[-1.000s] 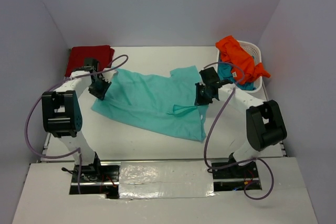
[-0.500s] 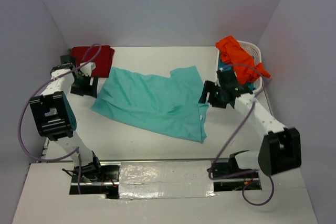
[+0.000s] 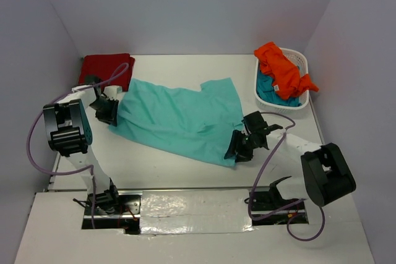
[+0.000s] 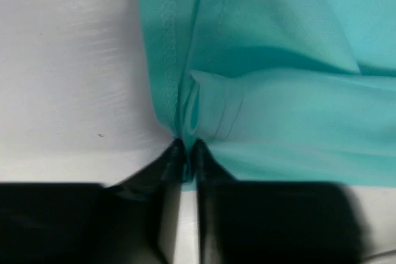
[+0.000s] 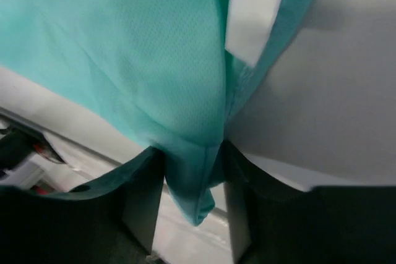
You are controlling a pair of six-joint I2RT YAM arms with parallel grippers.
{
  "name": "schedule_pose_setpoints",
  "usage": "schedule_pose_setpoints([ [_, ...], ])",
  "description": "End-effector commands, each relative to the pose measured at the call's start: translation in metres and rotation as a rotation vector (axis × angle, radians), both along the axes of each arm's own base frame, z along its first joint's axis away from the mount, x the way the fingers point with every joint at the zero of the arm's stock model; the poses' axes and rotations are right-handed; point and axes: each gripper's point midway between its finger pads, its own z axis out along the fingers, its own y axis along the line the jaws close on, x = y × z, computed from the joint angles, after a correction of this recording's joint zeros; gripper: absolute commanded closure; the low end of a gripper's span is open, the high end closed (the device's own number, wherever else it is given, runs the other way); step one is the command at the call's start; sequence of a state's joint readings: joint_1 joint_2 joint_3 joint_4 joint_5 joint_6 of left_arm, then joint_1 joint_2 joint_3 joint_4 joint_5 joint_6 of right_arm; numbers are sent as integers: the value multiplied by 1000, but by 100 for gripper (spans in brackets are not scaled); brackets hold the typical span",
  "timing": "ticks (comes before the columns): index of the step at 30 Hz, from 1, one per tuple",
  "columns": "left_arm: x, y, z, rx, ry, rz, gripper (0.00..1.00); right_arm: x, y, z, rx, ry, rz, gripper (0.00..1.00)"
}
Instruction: Fold and stack the t-shirts
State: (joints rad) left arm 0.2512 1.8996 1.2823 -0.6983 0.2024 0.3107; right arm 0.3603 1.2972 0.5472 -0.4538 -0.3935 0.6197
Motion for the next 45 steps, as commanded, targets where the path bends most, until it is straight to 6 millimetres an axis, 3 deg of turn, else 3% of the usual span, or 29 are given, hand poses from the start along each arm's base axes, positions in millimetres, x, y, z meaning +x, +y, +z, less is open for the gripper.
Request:
schedule_pose_setpoints([
  [1, -17, -5, -26, -25, 59, -5, 79, 18, -1, -16, -30, -37, -57, 54],
  [2, -18, -6, -27, -31, 56, -3, 100, 22, -3, -16, -39, -44, -74, 66],
  [3, -24, -8, -28, -37, 68, -7, 100, 26, -6, -15, -43, -54, -93, 84],
  [5, -40, -8, -18, -39, 96, -42, 100, 26, -9, -9, -39, -61, -99, 100],
  [11, -102, 38, 26, 175, 122, -123, 100, 5, -46, 7, -151, -91, -176, 100],
  [18, -173, 21, 17, 143, 294, -198, 98, -28, -43, -13, -127, 27, -171, 100],
  [19, -176, 20, 16, 142, 298, -205, 94, -32, -45, -14, -134, 39, -164, 97],
  [20, -179, 20, 15, 140, 301, -205, 85, -33, -46, -14, -138, 38, -164, 80],
  [22, -183, 18, 15, 133, 304, -205, 68, -35, -41, -14, -108, 47, -166, 63],
  [23, -185, 15, 16, 121, 313, -200, 65, -37, -41, -14, -110, 58, -166, 51],
  [26, -179, 18, 33, 120, 313, -197, 49, -30, -44, -3, -131, 35, -163, 32],
  [27, -176, 25, 40, 151, 320, -210, 46, -15, -47, 14, -162, -15, -172, 28],
  [28, -170, 30, 49, 161, 308, -208, 36, -3, -50, 28, -183, -79, -150, 22],
  [29, -147, 41, 71, 187, 238, -178, 35, 31, -52, 63, -208, -205, -162, 20],
  [30, -133, 45, 79, 183, 211, -156, 33, 43, -54, 79, -231, -250, -148, 19],
  [31, -96, 53, 108, 192, 87, -124, 33, 75, -49, 112, -238, -346, -108, 19],
  [32, -72, 55, 114, 174, 36, -71, 33, 93, -45, 128, -240, -398, -83, 20],
  [34, -27, 60, 134, 157, -115, -10, 34, 130, -33, 127, -265, -397, -12, 24],
  [35, -9, 54, 134, 103, -166, 39, 34, 160, -25, 156, -264, -484, 17, 24],
  [36, 12, 58, 124, 82, -195, 64, 35, 176, -20, 155, -269, -476, 38, 25],
  [37, 25, 56, 125, 51, -212, 76, 36, 210, -9, 151, -276, -474, 54, 25],
  [38, 34, 49, 119, -12, -208, 105, 36, 228, -4, 148, -284, -479, 62, 25],
  [39, 41, 47, 100, -51, -169, 121, 36, 243, -1, 139, -291, -455, 63, 25],
  [40, 50, 48, 94, -69, -170, 136, 36, 260, 7, 97, -309, -366, 86, 24],
  [41, 54, 47, 88, -87, -163, 164, 35, 293, 16, 118, -297, -432, 66, 24],
  [42, 57, 48, 73, -93, -135, 178, 33, 301, 18, 66, -331, -308, 76, 23],
  [43, 62, 50, 68, -95, -140, 186, 32, 314, 22, 56, -340, -292, 74, 23],
  [44, 64, 49, 61, -108, -129, 197, 31, 338, 31, 78, -329, -340, 57, 23],
  [45, 66, 48, 58, -119, -134, 201, 30, 346, 32, 33, -352, -266, 58, 23],
])
